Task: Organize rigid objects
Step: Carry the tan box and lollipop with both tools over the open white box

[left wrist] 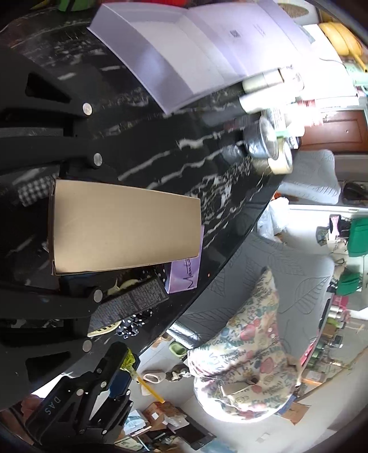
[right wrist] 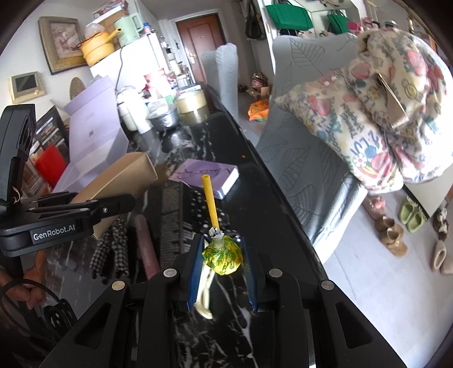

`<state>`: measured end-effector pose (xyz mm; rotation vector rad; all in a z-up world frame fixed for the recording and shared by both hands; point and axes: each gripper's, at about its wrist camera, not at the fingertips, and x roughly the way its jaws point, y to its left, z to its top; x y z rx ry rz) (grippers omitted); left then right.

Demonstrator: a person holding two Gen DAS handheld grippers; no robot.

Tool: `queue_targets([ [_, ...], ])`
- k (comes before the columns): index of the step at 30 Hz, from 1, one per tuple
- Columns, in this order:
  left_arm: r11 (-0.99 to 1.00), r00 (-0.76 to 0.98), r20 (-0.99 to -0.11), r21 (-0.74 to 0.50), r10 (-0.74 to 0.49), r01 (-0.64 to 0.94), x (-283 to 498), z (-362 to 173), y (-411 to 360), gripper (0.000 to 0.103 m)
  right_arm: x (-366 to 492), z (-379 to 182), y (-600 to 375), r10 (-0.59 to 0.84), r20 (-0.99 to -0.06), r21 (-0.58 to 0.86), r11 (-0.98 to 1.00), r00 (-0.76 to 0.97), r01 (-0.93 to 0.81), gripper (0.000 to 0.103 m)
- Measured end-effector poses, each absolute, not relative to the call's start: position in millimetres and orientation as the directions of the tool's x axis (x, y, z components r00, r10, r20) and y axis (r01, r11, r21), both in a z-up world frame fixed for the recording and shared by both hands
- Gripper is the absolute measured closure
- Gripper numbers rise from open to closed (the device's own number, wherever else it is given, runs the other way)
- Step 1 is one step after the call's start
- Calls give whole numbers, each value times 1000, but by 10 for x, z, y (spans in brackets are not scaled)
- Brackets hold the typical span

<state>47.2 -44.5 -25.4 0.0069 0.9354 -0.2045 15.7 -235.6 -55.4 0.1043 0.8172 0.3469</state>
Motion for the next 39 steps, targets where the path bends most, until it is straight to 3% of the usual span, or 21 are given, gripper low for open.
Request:
queue_targets([
  [39, 955, 646, -754, -93, 118, -282, -606, 2, 1251, 60, -71, -294, -266, 643, -662, 189, 640, 386, -745, 76],
])
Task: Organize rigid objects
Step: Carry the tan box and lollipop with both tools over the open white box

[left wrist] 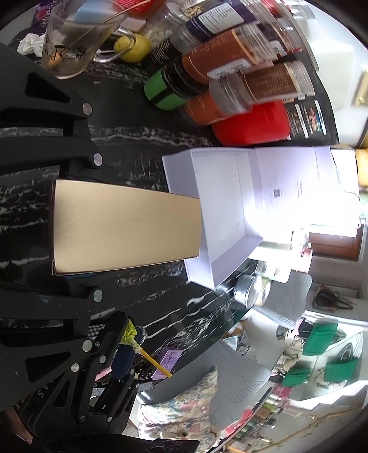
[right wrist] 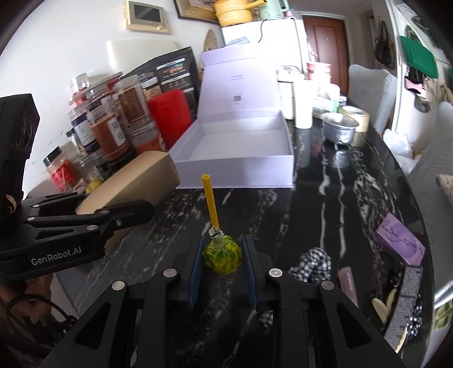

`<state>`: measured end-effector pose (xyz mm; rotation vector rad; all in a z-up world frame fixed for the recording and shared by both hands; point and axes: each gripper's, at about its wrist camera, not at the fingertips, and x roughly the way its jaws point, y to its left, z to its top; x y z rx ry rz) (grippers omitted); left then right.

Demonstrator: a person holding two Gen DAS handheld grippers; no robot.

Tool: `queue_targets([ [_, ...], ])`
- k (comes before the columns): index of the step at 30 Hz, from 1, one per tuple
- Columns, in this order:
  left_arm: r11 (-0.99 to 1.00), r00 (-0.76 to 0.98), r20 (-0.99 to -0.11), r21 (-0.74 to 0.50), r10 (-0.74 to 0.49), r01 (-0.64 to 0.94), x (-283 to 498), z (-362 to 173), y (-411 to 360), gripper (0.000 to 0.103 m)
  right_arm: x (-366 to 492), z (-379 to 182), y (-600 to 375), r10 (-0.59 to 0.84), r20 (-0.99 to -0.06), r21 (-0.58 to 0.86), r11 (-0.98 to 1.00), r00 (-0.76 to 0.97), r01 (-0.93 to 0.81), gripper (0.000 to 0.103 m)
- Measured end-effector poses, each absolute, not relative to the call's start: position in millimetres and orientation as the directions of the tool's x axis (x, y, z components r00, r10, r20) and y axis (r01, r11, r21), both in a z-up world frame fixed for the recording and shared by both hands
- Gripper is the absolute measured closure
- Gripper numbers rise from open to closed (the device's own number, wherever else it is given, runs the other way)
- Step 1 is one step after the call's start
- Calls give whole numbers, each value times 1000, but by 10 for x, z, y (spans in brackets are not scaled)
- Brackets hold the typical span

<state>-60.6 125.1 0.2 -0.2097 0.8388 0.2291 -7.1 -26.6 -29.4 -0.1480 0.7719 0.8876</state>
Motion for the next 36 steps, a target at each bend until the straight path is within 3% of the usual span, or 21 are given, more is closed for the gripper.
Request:
queue_targets([
  [16, 951, 687, -714, -103, 132, -291, -410, 259, 1618, 60, 39, -20, 122, 659, -647, 157, 606, 383, -780, 76],
  [36, 972, 740, -670, -133, 56, -195, 322, 517, 1793, 60, 595, 357, 365, 620, -630, 83, 652, 468, -753, 76],
])
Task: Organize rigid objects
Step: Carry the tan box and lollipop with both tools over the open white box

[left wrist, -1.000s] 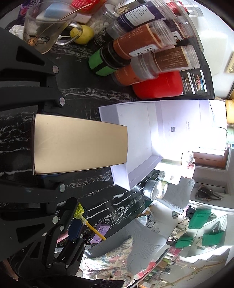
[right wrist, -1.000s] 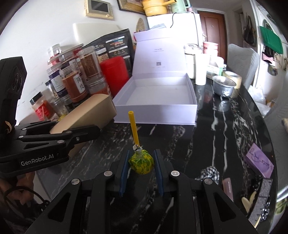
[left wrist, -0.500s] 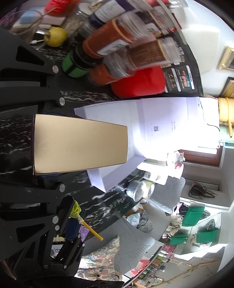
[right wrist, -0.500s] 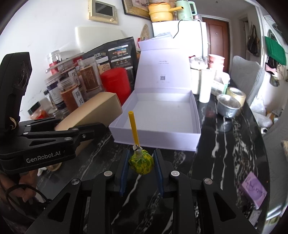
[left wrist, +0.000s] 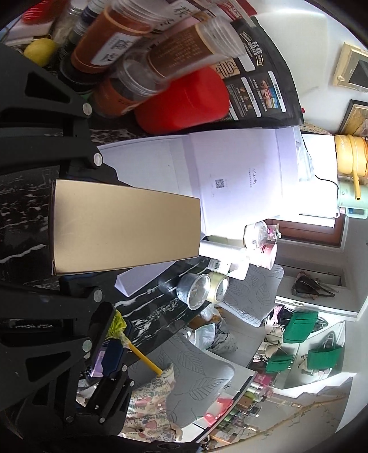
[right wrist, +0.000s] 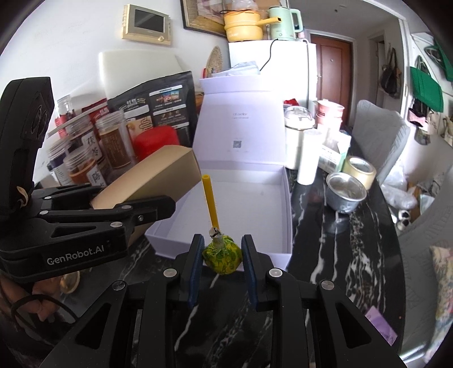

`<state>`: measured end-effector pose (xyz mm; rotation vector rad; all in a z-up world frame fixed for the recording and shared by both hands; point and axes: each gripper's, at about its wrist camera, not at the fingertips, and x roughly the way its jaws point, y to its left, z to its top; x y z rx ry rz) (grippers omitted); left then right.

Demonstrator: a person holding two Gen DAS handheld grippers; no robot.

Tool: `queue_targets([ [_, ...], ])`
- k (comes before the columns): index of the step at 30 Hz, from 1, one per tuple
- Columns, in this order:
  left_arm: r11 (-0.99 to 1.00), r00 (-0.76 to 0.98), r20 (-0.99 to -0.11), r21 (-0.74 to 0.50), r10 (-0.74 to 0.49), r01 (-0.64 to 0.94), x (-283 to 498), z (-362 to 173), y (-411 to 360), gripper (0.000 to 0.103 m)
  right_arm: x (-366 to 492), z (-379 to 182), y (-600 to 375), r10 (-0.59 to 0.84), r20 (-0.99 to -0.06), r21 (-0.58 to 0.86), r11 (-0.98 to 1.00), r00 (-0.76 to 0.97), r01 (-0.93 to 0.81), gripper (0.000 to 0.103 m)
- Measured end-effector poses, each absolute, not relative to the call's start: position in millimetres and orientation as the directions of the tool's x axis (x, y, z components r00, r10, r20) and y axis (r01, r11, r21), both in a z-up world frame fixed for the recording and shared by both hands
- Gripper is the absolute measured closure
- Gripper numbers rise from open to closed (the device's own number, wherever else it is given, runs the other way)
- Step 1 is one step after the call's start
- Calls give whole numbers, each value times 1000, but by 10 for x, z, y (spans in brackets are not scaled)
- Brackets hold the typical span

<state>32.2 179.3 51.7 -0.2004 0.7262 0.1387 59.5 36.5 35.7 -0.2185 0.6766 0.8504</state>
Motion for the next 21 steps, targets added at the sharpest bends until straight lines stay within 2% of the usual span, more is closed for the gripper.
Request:
queue_targets([
  [9, 967, 737, -672, -134, 72, -216, 644, 476, 1998, 60, 895, 405, 522, 609, -628, 71, 665, 485, -743, 76],
  [21, 953, 668, -740, -140, 80, -270, 1014, 93, 2303, 60, 1288, 155, 786, 575, -671, 65, 675, 469, -735, 76],
])
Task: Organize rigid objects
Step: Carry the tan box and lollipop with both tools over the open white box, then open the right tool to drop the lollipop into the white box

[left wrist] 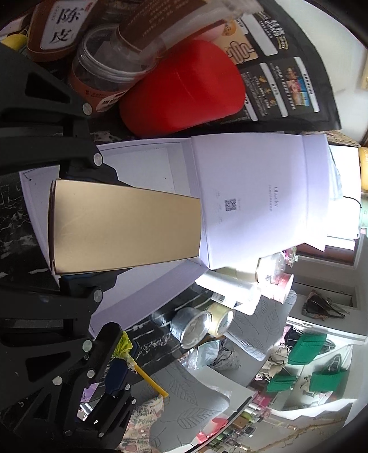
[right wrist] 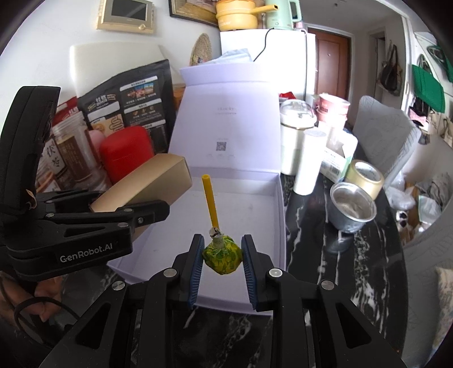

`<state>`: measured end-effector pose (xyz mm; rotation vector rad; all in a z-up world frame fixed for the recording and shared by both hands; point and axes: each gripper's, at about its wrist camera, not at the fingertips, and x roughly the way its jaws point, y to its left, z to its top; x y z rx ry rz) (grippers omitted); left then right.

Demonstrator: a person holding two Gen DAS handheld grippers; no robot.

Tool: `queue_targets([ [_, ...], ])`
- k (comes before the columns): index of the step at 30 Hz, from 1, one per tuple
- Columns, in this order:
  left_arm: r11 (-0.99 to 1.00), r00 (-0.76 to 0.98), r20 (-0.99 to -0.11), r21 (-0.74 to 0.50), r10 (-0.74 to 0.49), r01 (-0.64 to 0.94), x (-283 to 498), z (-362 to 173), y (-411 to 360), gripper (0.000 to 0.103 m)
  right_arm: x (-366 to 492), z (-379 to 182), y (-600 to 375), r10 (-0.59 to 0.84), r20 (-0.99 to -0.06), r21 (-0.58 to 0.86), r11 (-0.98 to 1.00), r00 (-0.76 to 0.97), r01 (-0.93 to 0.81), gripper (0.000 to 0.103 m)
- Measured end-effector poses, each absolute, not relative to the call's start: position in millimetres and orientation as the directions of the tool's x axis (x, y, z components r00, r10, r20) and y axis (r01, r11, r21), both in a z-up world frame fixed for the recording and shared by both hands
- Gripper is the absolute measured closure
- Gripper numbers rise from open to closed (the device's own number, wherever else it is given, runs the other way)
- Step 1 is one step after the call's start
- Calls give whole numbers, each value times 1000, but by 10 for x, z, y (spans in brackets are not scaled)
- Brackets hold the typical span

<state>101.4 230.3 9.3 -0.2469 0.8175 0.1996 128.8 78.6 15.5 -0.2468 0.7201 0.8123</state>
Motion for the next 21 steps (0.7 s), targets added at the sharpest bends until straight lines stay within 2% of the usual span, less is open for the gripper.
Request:
queue_targets([
  [21, 950, 542, -837, -98, 83, -297, 1350, -475, 2391, 60, 1656, -334, 998, 492, -751, 50, 707, 440, -706, 76],
])
